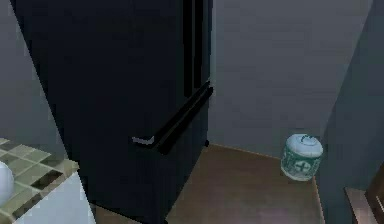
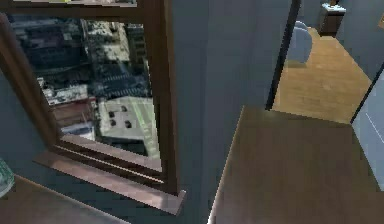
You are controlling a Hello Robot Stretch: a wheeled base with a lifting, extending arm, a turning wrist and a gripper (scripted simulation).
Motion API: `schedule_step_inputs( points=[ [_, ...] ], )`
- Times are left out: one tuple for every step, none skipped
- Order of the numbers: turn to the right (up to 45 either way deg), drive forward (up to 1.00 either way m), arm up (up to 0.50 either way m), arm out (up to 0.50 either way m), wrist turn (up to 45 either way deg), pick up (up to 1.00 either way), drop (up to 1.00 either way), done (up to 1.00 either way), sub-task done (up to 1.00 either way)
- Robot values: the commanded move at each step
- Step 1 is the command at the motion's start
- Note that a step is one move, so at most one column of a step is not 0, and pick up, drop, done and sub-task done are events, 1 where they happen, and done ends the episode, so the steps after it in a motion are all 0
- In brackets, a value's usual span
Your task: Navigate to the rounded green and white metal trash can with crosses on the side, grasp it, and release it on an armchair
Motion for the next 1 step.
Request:
schedule_step_inputs(
  points=[
    [18.0, 0.0, 0.0, 0.0, 0.0, 0.0, 0.0, 0.0, 0.0]
  ],
)
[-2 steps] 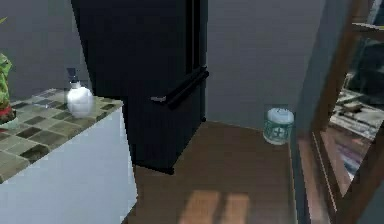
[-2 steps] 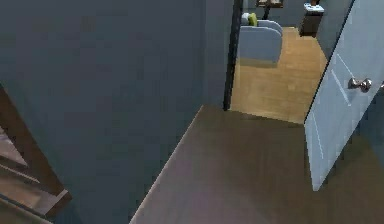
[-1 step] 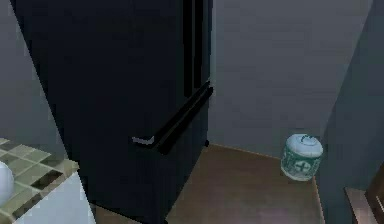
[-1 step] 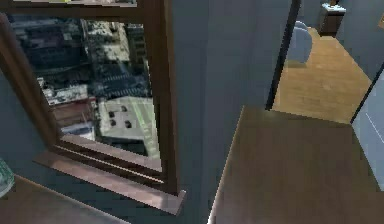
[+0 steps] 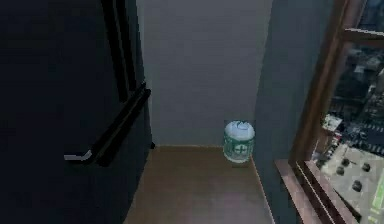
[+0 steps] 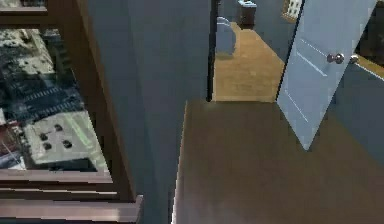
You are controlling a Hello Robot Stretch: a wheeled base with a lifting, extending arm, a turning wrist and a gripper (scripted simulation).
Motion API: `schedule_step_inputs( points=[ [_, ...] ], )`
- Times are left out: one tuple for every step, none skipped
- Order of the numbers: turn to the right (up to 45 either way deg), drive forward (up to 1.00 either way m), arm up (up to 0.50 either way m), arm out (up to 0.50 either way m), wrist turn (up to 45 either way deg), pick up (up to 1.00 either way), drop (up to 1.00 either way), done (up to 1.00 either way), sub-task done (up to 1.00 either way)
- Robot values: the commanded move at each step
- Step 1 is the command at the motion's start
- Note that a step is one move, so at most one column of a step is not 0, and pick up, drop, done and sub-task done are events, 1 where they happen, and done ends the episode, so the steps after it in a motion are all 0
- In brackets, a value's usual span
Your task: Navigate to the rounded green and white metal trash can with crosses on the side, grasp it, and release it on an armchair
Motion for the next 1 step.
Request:
schedule_step_inputs(
  points=[
    [0.0, 0.6, 0.0, 0.0, 0.0, 0.0, 0.0, 0.0, 0.0]
  ],
)
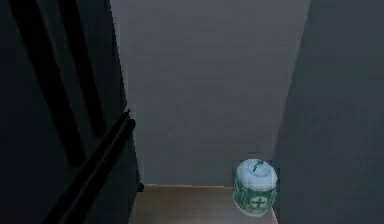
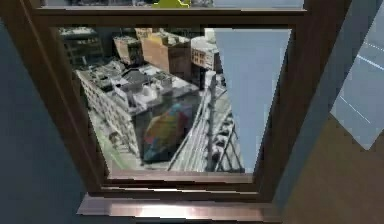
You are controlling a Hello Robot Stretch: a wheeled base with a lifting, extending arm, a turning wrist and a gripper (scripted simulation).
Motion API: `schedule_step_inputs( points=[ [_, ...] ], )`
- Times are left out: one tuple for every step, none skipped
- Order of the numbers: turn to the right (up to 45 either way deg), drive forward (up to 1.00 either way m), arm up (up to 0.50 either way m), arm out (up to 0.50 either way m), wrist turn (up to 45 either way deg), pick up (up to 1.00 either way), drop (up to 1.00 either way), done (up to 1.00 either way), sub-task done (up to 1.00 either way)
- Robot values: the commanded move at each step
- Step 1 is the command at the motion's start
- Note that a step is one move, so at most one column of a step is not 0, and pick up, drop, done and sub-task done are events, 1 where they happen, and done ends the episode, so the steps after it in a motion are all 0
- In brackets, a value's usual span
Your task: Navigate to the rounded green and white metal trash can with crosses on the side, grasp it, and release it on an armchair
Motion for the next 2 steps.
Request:
schedule_step_inputs(
  points=[
    [-45.0, 0.0, 0.0, 0.0, 0.0, 0.0, 0.0, 0.0, 0.0],
    [-21.0, 0.0, 0.0, 0.0, 0.0, 0.0, 0.0, 0.0, 0.0]
  ],
)
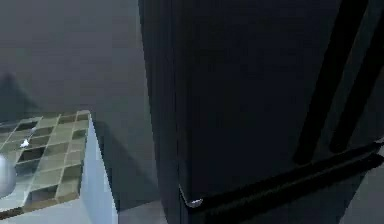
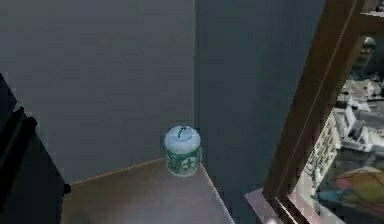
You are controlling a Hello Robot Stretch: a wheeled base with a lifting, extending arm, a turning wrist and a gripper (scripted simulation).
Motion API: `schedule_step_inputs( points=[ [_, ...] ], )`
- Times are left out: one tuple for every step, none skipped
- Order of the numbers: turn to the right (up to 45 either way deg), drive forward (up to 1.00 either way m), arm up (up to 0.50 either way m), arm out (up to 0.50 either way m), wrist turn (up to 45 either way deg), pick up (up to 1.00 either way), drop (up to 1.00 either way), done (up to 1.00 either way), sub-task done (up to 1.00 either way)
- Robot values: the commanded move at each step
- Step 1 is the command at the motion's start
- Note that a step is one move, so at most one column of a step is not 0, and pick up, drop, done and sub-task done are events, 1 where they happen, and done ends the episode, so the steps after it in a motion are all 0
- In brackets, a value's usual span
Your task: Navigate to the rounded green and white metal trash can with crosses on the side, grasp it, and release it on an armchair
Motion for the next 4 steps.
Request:
schedule_step_inputs(
  points=[
    [45.0, 0.0, 0.0, 0.0, 0.0, 0.0, 0.0, 0.0, 0.0],
    [42.0, 0.0, 0.0, 0.0, 0.0, 0.0, 0.0, 0.0, 0.0],
    [0.0, 0.6, 0.0, 0.0, 0.0, 0.0, 0.0, 0.0, 0.0],
    [-45.0, 0.0, 0.0, 0.0, 0.0, 0.0, 0.0, 0.0, 0.0]
  ],
)
